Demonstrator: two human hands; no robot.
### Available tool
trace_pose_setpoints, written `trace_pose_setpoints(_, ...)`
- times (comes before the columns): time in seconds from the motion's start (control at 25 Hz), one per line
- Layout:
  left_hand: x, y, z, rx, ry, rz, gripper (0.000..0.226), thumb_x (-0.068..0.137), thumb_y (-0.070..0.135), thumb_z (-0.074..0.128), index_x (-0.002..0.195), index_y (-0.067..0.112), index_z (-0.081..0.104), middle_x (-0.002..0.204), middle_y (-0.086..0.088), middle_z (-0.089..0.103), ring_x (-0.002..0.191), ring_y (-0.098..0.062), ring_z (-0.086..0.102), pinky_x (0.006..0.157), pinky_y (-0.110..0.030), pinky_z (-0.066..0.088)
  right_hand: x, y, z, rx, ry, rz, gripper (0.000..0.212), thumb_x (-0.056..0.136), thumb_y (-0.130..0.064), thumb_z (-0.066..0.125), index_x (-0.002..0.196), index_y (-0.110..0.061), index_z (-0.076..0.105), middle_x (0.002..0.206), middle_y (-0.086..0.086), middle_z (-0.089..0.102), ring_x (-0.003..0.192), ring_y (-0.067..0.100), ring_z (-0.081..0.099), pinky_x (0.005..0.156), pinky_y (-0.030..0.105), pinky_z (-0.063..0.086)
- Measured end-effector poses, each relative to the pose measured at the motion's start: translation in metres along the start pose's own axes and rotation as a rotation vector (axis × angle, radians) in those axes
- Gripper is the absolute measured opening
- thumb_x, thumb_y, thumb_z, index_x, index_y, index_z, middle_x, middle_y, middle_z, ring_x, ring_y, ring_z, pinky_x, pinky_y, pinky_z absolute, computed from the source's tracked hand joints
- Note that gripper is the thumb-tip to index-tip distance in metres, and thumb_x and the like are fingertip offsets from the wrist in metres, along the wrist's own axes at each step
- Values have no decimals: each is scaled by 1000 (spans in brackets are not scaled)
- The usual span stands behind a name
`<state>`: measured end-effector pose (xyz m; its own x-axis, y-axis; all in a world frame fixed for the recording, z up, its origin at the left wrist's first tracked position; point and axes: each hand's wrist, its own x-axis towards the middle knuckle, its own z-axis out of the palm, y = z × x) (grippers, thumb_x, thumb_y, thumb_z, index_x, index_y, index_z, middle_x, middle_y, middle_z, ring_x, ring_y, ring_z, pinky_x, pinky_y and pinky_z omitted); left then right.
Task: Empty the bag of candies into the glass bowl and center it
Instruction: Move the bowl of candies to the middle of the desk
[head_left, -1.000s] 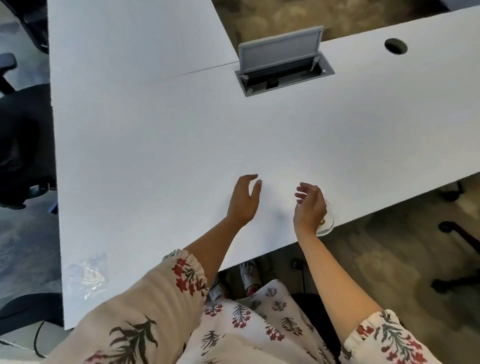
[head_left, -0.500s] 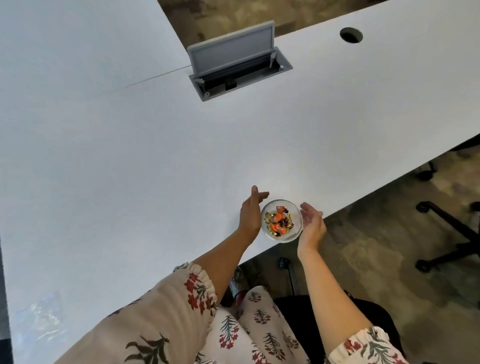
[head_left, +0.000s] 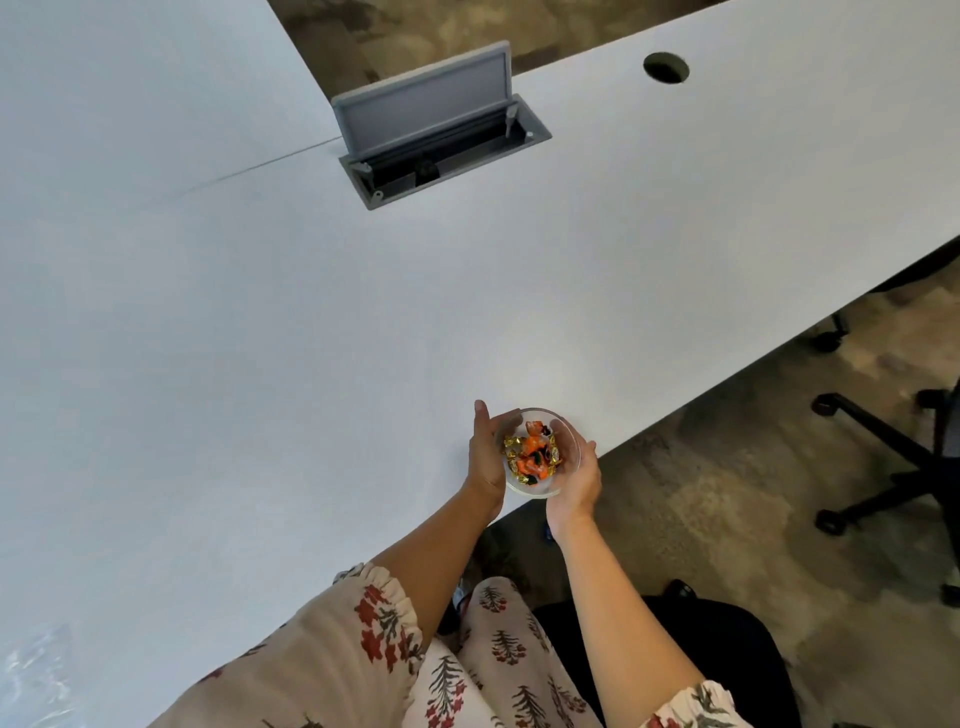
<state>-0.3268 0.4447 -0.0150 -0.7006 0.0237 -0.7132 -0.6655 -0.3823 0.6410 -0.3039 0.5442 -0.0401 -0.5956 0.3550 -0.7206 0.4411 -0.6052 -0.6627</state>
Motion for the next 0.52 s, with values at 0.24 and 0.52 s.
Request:
trace_pose_setpoints(0.24, -4, 10, -8, 33, 93, 14, 57, 107, 54, 16, 113, 27, 66, 123, -3, 66, 117, -25, 62, 111, -44, 47, -13, -6, 27, -103, 1, -2, 33, 104, -36, 43, 115, -22, 70, 121, 8, 70, 116, 27, 64, 101, 45, 53)
trace_pose_setpoints(0.52, -14, 63, -66, -63, 216, 114, 59, 106, 58, 19, 112, 27, 68, 133, -4, 67, 124, -27, 61, 115, -53, 42, -46, 8, 102, -214, -159, -13, 37, 104, -34, 38, 101, -27, 75, 118, 5, 72, 111, 26, 66, 96, 45, 55)
